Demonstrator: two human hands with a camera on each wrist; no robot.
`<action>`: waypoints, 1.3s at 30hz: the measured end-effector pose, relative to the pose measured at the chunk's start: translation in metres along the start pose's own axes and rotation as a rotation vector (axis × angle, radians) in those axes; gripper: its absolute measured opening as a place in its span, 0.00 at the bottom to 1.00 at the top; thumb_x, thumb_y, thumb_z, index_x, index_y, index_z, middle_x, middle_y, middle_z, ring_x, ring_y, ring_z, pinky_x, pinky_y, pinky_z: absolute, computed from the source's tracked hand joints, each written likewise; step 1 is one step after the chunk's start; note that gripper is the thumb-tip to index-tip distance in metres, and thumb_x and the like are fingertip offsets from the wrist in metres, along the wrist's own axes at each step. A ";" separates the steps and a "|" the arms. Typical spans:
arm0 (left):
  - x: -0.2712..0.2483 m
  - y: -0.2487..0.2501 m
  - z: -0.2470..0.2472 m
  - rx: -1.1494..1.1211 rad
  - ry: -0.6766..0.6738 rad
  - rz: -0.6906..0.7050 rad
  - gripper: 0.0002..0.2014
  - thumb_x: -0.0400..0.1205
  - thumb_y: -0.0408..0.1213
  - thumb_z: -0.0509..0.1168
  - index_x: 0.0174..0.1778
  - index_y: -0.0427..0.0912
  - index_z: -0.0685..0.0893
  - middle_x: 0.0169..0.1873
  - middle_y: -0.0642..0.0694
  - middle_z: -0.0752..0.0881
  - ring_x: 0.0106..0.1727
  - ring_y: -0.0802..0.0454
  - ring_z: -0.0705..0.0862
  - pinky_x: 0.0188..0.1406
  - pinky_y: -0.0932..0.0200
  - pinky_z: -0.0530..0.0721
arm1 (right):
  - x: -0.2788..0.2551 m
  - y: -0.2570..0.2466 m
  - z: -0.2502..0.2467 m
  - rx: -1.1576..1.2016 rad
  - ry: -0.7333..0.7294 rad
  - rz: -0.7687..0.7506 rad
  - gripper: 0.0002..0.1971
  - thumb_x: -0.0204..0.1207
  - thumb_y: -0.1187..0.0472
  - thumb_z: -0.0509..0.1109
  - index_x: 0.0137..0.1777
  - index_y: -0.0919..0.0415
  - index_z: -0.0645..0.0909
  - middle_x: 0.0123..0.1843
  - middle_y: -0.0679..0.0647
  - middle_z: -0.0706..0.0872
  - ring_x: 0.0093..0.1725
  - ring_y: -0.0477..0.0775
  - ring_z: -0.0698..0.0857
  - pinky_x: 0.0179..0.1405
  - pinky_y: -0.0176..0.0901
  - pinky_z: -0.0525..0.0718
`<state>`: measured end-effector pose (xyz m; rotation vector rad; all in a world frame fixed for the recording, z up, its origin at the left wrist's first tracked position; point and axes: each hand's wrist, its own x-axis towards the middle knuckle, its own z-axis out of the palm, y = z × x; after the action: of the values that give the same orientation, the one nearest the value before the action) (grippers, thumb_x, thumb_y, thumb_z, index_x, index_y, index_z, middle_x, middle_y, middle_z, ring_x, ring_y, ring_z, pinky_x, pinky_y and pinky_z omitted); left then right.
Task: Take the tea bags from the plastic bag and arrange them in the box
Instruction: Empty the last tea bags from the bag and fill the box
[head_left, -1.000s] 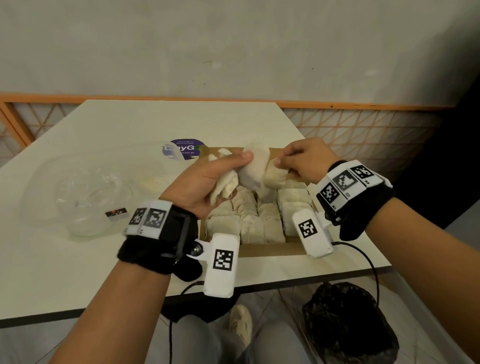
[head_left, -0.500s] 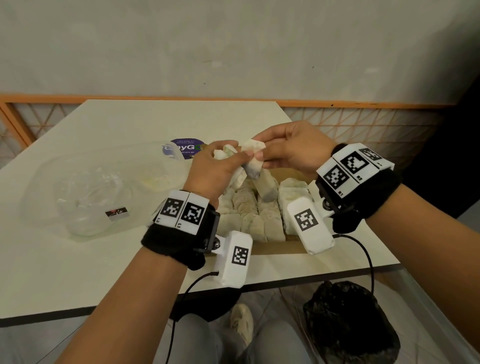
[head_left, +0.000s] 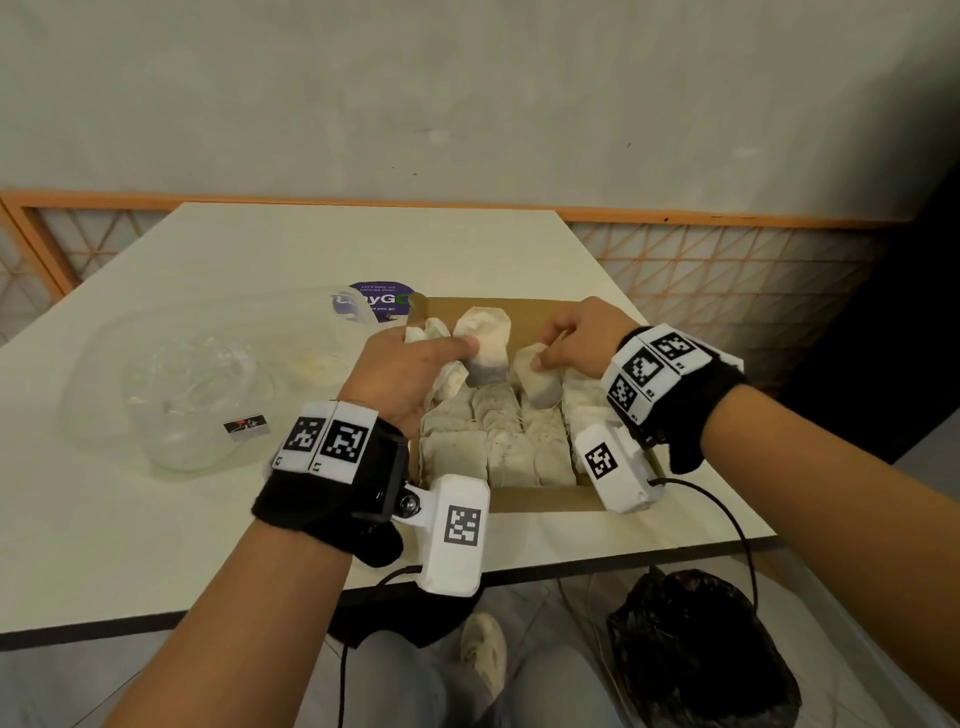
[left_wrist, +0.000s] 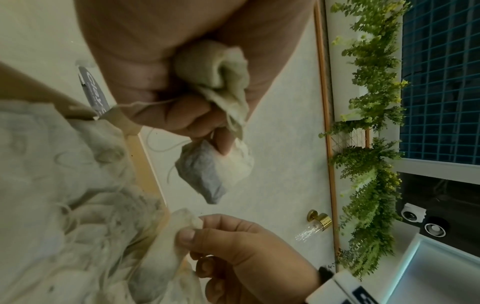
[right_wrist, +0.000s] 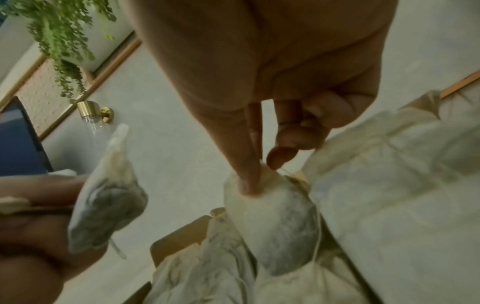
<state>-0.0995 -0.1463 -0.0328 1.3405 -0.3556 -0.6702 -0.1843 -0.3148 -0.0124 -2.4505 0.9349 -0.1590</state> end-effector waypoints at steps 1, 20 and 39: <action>-0.001 0.000 -0.001 -0.008 -0.004 -0.004 0.10 0.75 0.26 0.72 0.51 0.32 0.85 0.39 0.40 0.85 0.30 0.54 0.84 0.21 0.68 0.78 | 0.000 0.001 -0.001 0.030 0.018 -0.011 0.10 0.64 0.57 0.80 0.40 0.52 0.81 0.50 0.53 0.84 0.50 0.53 0.82 0.48 0.41 0.76; -0.003 -0.006 0.025 0.050 -0.049 0.058 0.10 0.74 0.37 0.76 0.37 0.42 0.80 0.30 0.48 0.82 0.30 0.53 0.81 0.36 0.58 0.79 | -0.052 -0.012 -0.024 0.777 -0.185 -0.141 0.04 0.79 0.65 0.66 0.44 0.63 0.79 0.35 0.56 0.83 0.27 0.45 0.84 0.32 0.32 0.86; -0.023 -0.031 0.017 -0.242 0.121 0.031 0.01 0.79 0.33 0.69 0.42 0.44 0.84 0.21 0.54 0.81 0.18 0.62 0.78 0.18 0.72 0.74 | -0.069 0.034 0.012 0.563 -0.350 0.110 0.11 0.73 0.74 0.69 0.43 0.57 0.78 0.33 0.55 0.82 0.32 0.50 0.84 0.31 0.39 0.87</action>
<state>-0.1345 -0.1474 -0.0562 1.1363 -0.1906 -0.5838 -0.2537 -0.2864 -0.0351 -1.8286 0.7427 0.0432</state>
